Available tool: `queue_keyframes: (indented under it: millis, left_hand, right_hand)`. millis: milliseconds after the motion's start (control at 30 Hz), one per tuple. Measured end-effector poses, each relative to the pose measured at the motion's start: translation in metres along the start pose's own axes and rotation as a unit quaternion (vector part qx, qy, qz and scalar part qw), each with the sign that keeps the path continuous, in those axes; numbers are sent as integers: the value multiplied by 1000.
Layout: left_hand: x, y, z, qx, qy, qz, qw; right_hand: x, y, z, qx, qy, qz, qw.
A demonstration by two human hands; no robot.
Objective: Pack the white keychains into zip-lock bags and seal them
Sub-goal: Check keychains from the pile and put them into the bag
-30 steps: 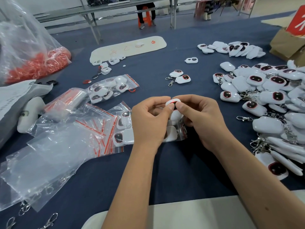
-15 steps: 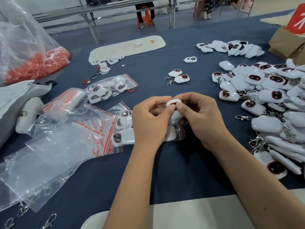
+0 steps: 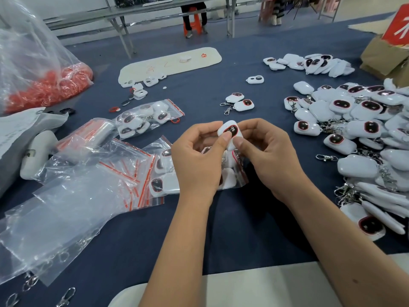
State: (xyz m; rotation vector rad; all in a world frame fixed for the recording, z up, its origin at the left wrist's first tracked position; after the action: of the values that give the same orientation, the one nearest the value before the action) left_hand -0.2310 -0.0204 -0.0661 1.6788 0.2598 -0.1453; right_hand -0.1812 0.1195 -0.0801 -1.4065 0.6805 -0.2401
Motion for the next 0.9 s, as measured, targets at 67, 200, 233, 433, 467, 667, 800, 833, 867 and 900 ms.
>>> queue_keyframes:
  millis: [67,200,233,433,467,667,800,833,867,900]
  left_hand:
    - [1,1,-2,12,1,2,1000]
    - [1,-1,-4,-29,-4,-15,999]
    - [1,-2,-3,-69,-1,-27,997]
    - [12,-2,-10,-299,-42,-124,945]
    - [13,-2,-11,-315,-47,-128,939]
    - [8,-1,-6,-303,-41,-116,945]
    - [7,0,-2,-254,3,-87,963]
    - [6,1,-2,-240,16,-78,967]
    - [5,1,-1,-225,35,-70,971]
    - [4,2,0,-207,59,-60,975]
  right_hand:
    - [-1,0,2,-19,9,2,1000]
    - [1,-1,2,-49,63,5,997]
    - [0,-1,4,-60,92,4,994]
    - [-4,2,15,-57,166,-23,984]
    - [-4,3,15,-56,173,-28,983]
    - [-8,6,17,-74,180,-66,979]
    - [-4,4,9,-144,126,-88,978]
    - [-3,5,6,-132,103,-83,982]
    - [-1,5,3,-99,79,-71,989]
    - [1,4,2,-59,57,-59,995]
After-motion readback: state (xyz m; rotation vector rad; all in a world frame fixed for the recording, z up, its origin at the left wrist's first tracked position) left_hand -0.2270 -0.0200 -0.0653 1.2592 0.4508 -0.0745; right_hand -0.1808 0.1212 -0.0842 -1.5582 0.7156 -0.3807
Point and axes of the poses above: each hand's wrist, its own x-axis away from the middle knuckle, its own z-axis out of the back of the hand, y = z × x, the point moved 3 cm from there along -x, towards the middle knuckle, and after that the axes turned 10 degrees about y, right-handed, at the moved point
